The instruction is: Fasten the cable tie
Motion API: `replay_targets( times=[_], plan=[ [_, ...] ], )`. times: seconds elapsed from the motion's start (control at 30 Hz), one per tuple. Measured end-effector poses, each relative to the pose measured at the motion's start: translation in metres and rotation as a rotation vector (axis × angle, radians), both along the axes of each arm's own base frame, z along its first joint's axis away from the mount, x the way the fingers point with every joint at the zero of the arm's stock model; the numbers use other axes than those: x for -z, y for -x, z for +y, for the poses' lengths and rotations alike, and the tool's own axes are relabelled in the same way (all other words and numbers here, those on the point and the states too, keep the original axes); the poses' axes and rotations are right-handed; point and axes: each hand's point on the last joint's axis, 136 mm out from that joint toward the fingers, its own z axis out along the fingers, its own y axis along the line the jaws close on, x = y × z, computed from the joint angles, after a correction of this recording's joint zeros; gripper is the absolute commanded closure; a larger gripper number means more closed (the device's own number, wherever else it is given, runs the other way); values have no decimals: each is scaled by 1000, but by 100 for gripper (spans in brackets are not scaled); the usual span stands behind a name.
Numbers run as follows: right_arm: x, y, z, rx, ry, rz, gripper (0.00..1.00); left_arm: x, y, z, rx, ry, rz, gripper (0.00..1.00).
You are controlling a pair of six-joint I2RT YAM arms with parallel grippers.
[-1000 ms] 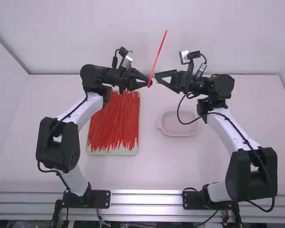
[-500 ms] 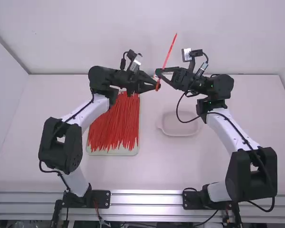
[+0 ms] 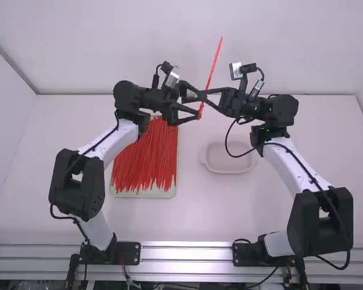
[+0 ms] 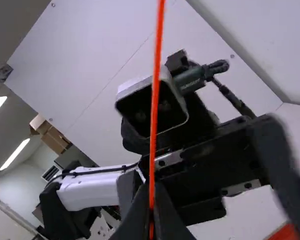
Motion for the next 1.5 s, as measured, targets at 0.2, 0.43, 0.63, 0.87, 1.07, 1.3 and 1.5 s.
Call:
replay_targets(
  times=[0.2, 0.43, 0.63, 0.87, 1.07, 1.3, 1.5],
  plan=[
    [10, -8, -16, 20, 39, 2, 100, 11, -16, 9, -39, -24, 95, 1],
    [53, -29, -28, 67, 114, 164, 100, 38, -46, 31, -126, -83, 274, 1],
    [93, -34, -36, 98, 189, 247, 100, 64, -48, 34, -138, -127, 362, 1],
    [135, -36, -55, 171, 283, 320, 100, 98, -44, 35, -173, -196, 457, 1],
    [178, -35, -83, 279, 414, 405, 100, 121, -36, 38, -187, -250, 463, 1],
    [224, -25, -99, 364, 628, 479, 100, 145, -27, 42, -221, -333, 502, 1],
    [252, -26, -97, 441, 845, 432, 100, 151, -24, 44, -223, -354, 467, 1]
  ],
)
